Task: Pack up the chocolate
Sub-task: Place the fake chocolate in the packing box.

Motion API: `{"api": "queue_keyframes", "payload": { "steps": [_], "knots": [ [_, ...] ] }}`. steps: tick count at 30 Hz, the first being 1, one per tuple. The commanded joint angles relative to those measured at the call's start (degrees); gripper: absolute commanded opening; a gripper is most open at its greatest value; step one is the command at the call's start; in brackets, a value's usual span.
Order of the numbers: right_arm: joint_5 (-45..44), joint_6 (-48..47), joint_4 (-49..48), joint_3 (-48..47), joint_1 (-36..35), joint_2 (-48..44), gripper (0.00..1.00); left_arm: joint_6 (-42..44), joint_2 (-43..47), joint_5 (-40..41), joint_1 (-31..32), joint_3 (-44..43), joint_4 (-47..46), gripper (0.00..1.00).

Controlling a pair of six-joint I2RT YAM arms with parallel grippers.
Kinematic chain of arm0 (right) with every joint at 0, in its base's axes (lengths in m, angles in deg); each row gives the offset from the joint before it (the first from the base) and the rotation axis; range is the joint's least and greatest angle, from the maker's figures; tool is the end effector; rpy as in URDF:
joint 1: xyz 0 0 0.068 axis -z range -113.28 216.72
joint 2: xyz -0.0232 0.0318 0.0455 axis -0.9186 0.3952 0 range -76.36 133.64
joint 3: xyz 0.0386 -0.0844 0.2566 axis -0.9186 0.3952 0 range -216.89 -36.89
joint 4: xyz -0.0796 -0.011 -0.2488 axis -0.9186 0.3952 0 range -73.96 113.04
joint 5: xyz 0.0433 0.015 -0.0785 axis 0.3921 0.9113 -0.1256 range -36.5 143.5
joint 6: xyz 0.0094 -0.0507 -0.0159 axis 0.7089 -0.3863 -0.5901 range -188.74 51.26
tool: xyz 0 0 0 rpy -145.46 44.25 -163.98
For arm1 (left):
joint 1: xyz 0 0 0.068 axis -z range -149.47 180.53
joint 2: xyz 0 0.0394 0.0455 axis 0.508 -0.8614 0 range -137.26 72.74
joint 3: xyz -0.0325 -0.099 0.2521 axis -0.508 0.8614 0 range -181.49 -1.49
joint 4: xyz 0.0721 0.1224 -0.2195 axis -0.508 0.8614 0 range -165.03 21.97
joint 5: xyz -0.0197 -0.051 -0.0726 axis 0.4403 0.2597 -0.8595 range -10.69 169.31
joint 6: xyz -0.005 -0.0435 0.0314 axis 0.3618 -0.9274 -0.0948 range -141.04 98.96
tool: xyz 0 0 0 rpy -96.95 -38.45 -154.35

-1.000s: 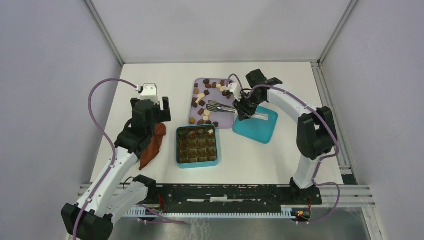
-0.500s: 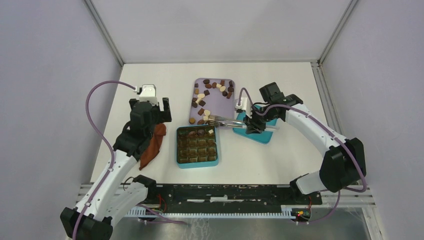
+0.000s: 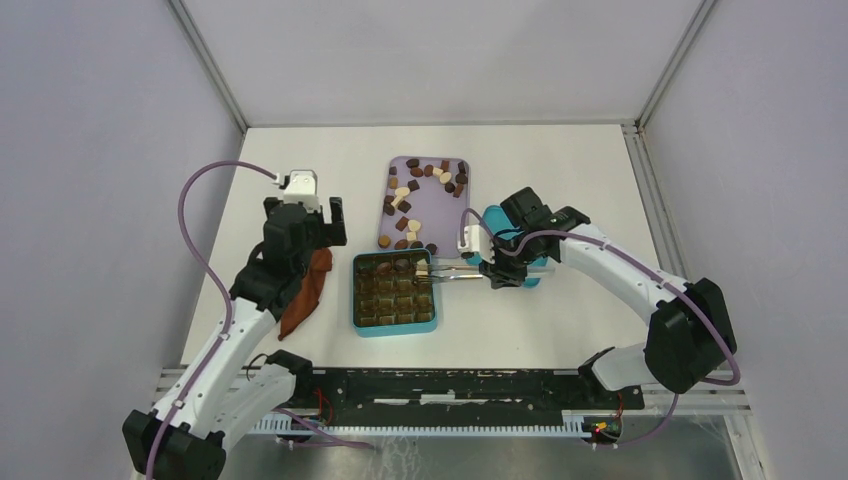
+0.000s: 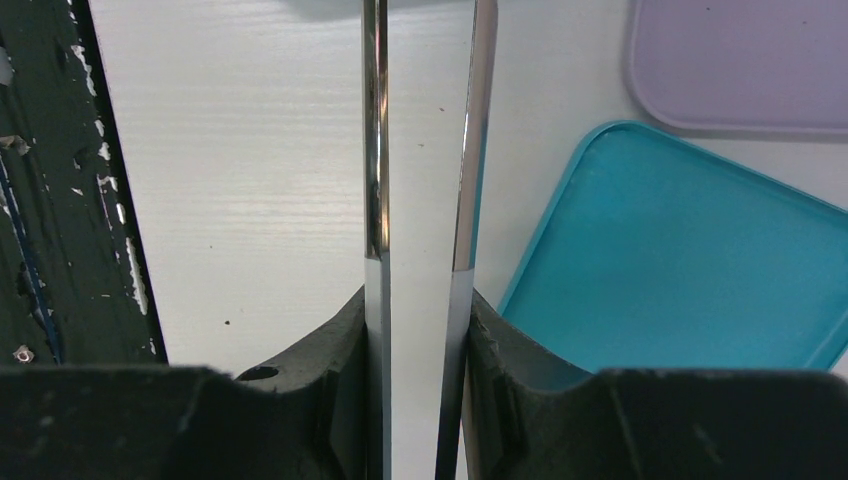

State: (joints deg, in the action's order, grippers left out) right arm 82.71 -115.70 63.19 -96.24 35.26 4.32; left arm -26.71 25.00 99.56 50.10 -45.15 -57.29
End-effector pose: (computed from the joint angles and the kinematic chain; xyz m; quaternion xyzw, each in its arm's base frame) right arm 0.2177 0.1536 0.2431 -0.6374 0.7069 0.2211 0.2124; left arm 0.1839 -0.0522 0.3114 0.0008 0.8212 0.0215 0.5702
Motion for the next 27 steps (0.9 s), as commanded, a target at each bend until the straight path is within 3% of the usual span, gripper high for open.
{"api": "queue_keyframes", "payload": {
  "steps": [1, 16, 27],
  "knots": [
    [-2.3, 0.3, -2.7, -0.2, -0.6, 0.2, 0.13, 2.7, -1.0, -1.6, -0.4, -0.2, -2.8, 1.0],
    [-2.9, 0.8, -1.4, -4.2, -1.6, 6.4, 0.21, 2.9, -2.5, -2.9, -0.4, -0.9, -3.0, 0.99],
    [-2.9, 1.3, -0.9, -5.5, -1.7, 6.9, 0.4, 2.9, -3.2, -4.2, -0.3, -1.1, -3.1, 0.99]
  ]
}}
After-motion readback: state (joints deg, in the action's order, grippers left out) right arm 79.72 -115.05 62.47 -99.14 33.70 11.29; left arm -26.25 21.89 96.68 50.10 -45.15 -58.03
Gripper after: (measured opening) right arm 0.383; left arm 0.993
